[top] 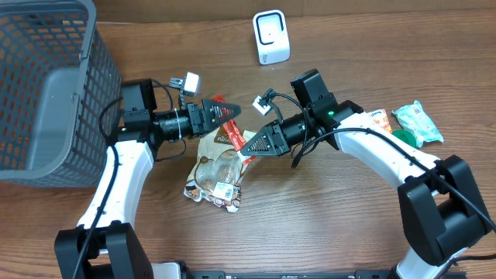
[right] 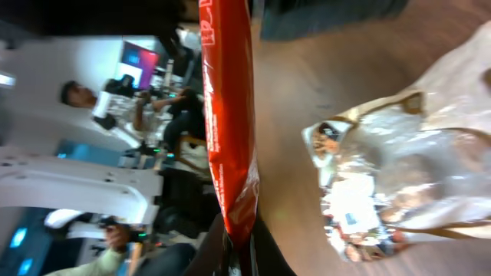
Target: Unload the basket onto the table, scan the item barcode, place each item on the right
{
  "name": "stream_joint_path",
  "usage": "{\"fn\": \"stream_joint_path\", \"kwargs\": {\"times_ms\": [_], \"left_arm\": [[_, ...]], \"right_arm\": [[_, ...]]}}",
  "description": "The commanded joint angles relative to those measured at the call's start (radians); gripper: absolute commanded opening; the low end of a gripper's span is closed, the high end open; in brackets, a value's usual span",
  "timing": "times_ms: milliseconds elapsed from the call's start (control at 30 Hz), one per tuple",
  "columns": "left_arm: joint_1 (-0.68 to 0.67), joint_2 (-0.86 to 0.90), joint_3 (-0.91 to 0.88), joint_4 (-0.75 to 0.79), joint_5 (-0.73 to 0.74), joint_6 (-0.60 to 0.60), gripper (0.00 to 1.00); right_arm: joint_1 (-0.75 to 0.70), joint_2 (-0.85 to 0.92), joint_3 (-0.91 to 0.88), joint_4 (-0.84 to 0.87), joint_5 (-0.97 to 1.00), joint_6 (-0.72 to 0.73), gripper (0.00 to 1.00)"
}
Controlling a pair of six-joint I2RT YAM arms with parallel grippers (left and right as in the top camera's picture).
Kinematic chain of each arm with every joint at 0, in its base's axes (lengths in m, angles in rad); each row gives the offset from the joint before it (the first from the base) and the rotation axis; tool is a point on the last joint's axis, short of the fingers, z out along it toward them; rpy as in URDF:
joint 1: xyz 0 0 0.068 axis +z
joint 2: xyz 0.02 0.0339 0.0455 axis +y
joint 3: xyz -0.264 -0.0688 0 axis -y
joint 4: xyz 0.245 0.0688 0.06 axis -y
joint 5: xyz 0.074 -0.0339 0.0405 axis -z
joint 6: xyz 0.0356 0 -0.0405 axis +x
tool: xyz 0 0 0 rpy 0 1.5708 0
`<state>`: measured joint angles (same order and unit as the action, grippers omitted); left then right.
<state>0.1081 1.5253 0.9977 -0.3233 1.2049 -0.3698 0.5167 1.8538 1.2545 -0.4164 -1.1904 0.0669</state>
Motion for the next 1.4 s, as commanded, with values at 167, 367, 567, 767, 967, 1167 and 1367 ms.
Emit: {"fn": "stream_joint_path", "kwargs": {"times_ms": [167,367,567,767,967,1167,1367], "left_arm": [[0.135,-0.009,-0.006,0.107,-0.099,-0.072,1.00],[0.188,-0.009,-0.006,0.102,-0.323,-0.072,1.00],[0.186,-0.009,-0.006,0.100,-0.686,-0.072,1.00],[0.186,-0.009,-0.006,0.099,-0.929,-0.072,1.00],[0.186,-0.009,-0.006,0.099,-0.970,-0.072,1.00],[0.186,-0.009,-0.006,0.099,-0.971,-0.072,1.00],[0.186,-0.009,-0.006,0.099,-0.971,-0.072,1.00]], "right_arm": [[-0.003,-0.034,0.004,-0.005,0.247,-0.088,0.04],[-0.003,-0.049,0.004,-0.012,0.496,-0.109,0.04],[-0.003,-0.110,0.015,-0.011,0.684,-0.192,0.04],[-0.003,-0.179,0.060,-0.011,0.771,-0.233,0.04],[-0.026,-0.205,0.063,0.064,0.827,-0.330,0.04],[-0.025,-0.216,0.090,0.111,0.887,-0.538,0.04],[-0.019,-0.216,0.090,0.280,1.188,-0.732,0.04]]}}
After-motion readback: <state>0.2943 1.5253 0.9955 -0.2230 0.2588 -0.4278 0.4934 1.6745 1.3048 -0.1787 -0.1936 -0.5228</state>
